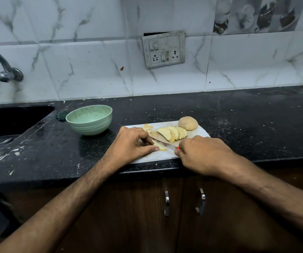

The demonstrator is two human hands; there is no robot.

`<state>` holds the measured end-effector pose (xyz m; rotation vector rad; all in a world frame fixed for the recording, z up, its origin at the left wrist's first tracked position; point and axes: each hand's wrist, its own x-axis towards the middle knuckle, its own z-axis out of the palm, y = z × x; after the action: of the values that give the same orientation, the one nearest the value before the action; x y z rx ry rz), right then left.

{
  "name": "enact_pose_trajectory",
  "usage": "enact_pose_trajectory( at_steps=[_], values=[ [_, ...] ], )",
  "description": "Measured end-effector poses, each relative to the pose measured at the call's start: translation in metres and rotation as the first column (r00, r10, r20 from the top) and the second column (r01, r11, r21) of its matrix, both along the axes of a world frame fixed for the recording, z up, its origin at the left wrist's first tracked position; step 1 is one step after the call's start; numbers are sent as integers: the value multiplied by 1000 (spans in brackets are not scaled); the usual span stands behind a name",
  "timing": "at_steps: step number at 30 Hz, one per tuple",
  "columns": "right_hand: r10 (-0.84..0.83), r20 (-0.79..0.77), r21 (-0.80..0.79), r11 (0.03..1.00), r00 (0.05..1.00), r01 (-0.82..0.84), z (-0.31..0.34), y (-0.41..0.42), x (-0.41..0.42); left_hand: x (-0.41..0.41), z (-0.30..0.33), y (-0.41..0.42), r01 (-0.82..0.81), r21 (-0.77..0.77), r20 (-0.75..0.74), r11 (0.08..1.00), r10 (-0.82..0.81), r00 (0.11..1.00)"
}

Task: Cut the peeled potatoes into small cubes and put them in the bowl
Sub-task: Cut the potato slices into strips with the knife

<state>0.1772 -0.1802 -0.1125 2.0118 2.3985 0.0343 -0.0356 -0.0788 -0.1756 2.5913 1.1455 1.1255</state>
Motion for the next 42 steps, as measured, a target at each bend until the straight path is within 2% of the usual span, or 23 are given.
enact_pose_trajectory(
  at_steps=[16,22,26,31,34,42],
  values=[
    [-16,-65,-43,999,998,13,1,-7,-21,1,-3,2,-26,71,-43,997,29,999],
    [-50,-98,-89,995,994,41,2,-6,-26,-2,1,2,78,65,-44,995,-75,996],
    [-70,-121,-139,989,990,52,1,1,-28,-2,-1,3,92,100,-64,991,-86,994],
    [-50,-143,-129,991,988,31,-5,-1,-27,-4,-3,5,23,152,-146,988,-1,989],
    [-37,-117,-129,991,992,21,-5,-12,-18,-4,-5,6,-25,190,-202,982,64,977],
    [8,3,-113,994,1000,-8,3,-33,9,-5,-7,5,-29,185,-207,982,68,976]
  ],
)
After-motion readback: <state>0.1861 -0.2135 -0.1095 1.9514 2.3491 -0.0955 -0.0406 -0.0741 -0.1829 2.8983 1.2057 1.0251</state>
